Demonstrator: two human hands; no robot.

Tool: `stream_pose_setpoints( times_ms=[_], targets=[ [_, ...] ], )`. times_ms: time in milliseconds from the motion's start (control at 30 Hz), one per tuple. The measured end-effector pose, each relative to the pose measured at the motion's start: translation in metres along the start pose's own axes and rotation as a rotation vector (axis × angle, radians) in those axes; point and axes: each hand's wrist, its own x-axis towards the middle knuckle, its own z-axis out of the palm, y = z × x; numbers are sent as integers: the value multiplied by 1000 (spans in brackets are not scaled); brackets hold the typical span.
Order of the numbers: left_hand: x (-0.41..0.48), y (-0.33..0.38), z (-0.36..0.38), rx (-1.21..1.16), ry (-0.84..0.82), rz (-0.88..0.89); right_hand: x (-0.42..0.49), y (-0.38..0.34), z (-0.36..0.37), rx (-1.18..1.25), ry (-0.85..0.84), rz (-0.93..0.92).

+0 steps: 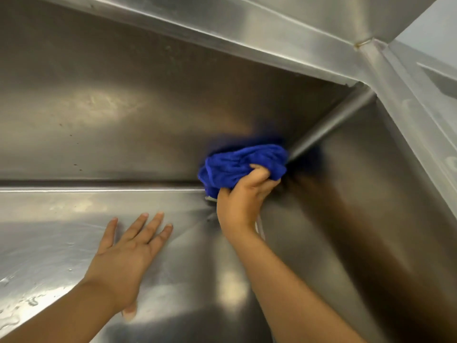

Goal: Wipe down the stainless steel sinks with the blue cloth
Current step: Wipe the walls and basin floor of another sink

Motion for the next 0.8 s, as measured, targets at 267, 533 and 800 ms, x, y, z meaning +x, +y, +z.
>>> stream_pose_setpoints(
  times_ms=[267, 533, 800],
  targets=[
    [0, 1, -1, -15, 2, -12, 1, -10, -27, 202, -72, 97],
    [2, -1, -2, -17, -39, 2, 5, 1, -13, 62, -108, 100],
    [2, 1, -1, -38, -2, -15, 6, -37, -55, 291, -115, 63]
  ],
)
